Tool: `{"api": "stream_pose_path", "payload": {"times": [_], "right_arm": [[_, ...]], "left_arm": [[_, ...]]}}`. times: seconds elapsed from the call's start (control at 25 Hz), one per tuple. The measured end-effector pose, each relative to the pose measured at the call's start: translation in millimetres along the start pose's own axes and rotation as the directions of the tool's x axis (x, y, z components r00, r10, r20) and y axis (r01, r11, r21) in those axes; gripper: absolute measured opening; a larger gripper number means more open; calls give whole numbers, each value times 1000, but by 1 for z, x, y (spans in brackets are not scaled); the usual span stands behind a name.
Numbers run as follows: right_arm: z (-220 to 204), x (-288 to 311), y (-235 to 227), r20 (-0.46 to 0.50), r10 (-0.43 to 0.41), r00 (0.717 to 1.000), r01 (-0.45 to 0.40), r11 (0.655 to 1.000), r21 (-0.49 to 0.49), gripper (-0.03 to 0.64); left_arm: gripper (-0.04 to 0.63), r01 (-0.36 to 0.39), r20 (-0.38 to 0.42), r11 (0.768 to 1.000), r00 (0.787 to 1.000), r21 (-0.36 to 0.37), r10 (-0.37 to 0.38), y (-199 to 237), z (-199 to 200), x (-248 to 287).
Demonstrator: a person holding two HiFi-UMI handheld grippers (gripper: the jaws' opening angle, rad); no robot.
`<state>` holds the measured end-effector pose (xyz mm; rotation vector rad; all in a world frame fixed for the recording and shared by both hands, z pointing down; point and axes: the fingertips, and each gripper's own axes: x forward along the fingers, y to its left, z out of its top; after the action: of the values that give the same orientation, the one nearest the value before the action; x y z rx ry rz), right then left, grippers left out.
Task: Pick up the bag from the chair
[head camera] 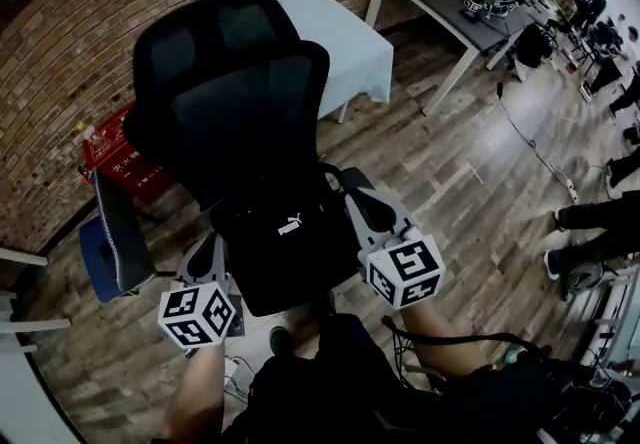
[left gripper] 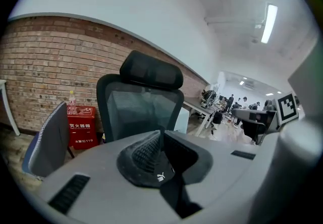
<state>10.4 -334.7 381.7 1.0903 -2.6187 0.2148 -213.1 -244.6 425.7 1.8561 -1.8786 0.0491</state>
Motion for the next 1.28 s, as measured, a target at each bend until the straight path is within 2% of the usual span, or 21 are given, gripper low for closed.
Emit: {"api": "stream_pose_path", "payload": {"times": [0.2, 0.28, 0.32, 0.36, 0.64, 0.76, 0.88, 1.04, 1.28], "right_arm": [[-33, 38, -21, -64, 56, 996, -53, 997, 48, 23], [-47, 53, -25, -96, 89, 991, -82, 994, 73, 70], [-54, 61, -26, -114, 108, 988, -99, 991, 87, 133], [-61, 68, -27, -131, 126, 983, -114, 989, 98, 164], [-100, 114, -20, -218, 242, 945, -220, 968, 121, 192], [-119, 135, -19, -256, 231, 939, -204, 971, 126, 198], [-142, 152, -22, -296, 197, 935, -161, 977, 143, 204], [-172, 173, -29, -350, 161, 923, -117, 983, 142, 213], [-222, 200, -40, -406, 128, 905, -63, 984, 170, 247]], "left_arm": [[14, -77, -67, 997, 995, -30, 75, 8, -22, 27], [14, -112, -98, 993, 989, -32, 108, 13, -31, 35], [14, -128, -111, 991, 986, -32, 123, 16, -35, 39], [14, -142, -120, 989, 983, -32, 137, 18, -38, 43], [15, -169, -186, 985, 970, -39, 159, 31, -67, 81], [19, -176, -206, 983, 965, -49, 162, 43, -80, 99], [107, -163, -254, 983, 957, -83, 137, 55, -101, 116], [114, -168, -326, 978, 938, -123, 120, 73, -134, 137], [172, -220, -391, 959, 910, -178, 137, 106, -178, 165]]}}
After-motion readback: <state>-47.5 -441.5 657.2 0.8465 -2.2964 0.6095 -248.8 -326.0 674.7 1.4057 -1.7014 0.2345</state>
